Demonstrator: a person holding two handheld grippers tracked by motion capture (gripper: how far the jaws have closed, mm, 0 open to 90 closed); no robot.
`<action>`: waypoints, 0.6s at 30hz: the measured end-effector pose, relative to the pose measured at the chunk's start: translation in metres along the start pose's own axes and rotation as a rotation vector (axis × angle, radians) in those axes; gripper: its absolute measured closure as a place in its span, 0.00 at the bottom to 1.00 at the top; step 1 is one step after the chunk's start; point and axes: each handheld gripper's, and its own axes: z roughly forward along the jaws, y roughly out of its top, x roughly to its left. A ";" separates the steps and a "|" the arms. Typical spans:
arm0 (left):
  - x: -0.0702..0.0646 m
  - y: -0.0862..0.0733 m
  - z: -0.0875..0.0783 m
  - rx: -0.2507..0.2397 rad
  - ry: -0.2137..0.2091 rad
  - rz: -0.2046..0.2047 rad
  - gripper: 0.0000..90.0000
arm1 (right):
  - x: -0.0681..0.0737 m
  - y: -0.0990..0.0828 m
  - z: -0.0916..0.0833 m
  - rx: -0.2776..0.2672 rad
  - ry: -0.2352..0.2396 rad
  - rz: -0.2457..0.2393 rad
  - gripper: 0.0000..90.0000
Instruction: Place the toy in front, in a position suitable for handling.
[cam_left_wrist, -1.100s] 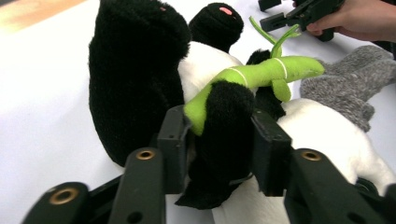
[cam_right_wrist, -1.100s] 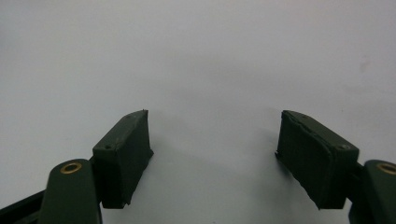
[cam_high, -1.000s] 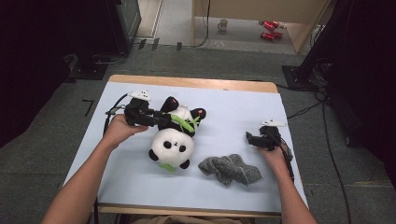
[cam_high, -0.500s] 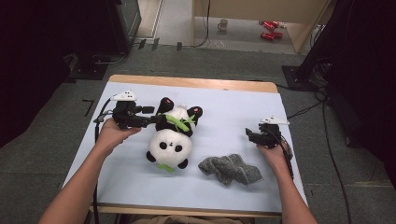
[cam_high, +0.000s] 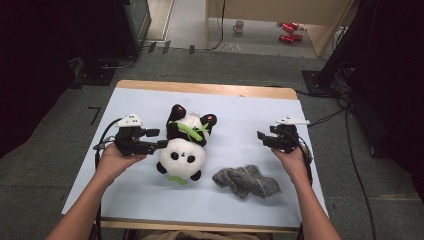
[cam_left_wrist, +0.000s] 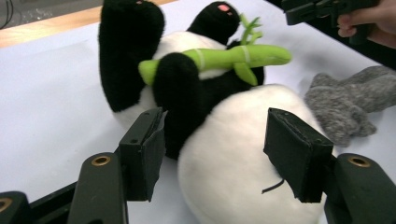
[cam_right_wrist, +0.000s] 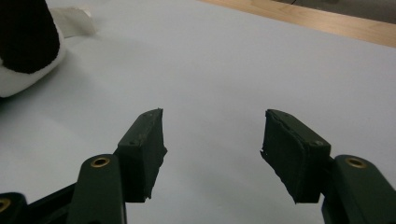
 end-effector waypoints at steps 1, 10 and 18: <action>-0.003 -0.001 -0.002 -0.005 0.005 0.001 0.42 | 0.001 0.002 -0.001 -0.005 0.004 0.003 0.44; -0.026 -0.015 -0.003 -0.009 0.025 0.011 0.38 | 0.003 -0.001 0.001 0.015 -0.017 -0.008 0.42; -0.044 -0.012 0.002 -0.053 0.047 -0.004 0.37 | 0.000 -0.006 0.002 0.028 -0.029 -0.010 0.42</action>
